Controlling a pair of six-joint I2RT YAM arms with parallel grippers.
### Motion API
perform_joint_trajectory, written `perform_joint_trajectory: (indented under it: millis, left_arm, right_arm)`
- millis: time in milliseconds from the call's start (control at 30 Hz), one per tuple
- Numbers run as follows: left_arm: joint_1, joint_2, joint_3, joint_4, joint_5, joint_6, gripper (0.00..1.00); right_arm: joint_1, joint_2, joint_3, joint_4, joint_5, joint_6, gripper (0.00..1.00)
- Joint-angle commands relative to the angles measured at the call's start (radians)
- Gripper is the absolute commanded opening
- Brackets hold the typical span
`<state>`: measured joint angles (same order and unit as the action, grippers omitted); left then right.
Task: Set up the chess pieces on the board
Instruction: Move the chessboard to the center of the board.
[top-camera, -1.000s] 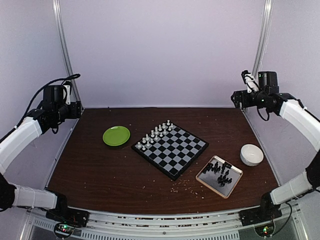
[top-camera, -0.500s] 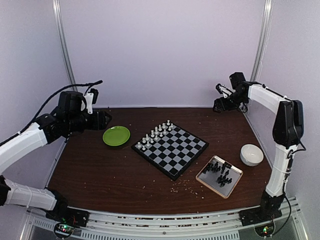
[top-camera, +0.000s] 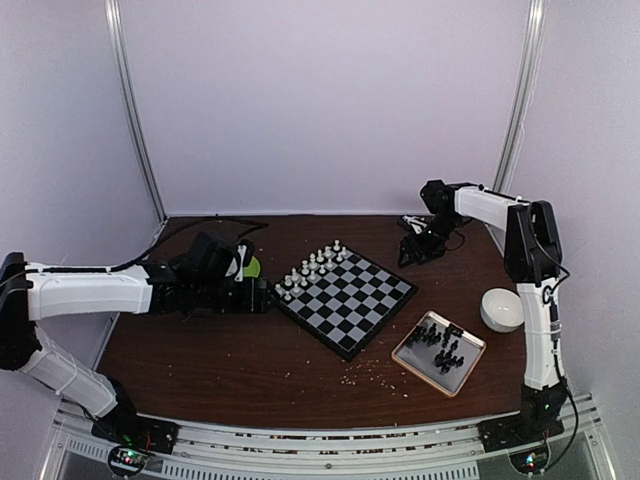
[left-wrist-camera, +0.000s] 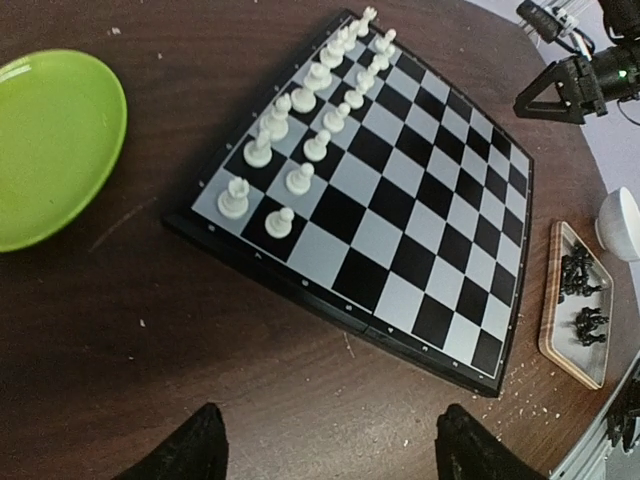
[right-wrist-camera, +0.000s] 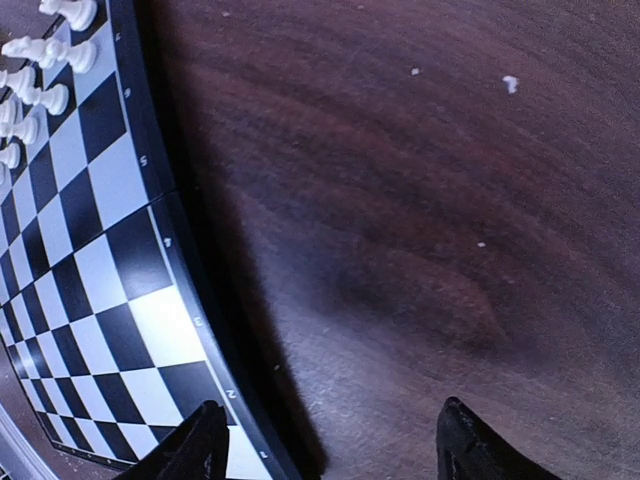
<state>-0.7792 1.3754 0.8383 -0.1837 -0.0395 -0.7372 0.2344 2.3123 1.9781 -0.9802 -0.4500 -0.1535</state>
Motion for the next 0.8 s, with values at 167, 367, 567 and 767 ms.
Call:
perform_joint_trajectory:
  millis: [167,367,567,767]
  left_arm:
    - [-0.025,0.13,-0.07,0.287,0.065,-0.199,0.73]
    - [-0.026,0.146,-0.105,0.323,0.049,-0.237,0.73]
    - [-0.025,0.138,-0.137,0.336,0.015,-0.253,0.73]
    - [-0.024,0.114,-0.167,0.339,-0.034,-0.261,0.73]
  right_arm:
    - [0.045,0.033,0.025,-0.097,-0.057,-0.018,0.68]
    - [0.06,0.054,0.027,-0.112,-0.059,-0.023,0.64]
    - [0.081,0.053,0.005,-0.136,-0.056,-0.043,0.61]
    - [0.107,-0.025,-0.123,-0.116,-0.067,-0.046,0.55]
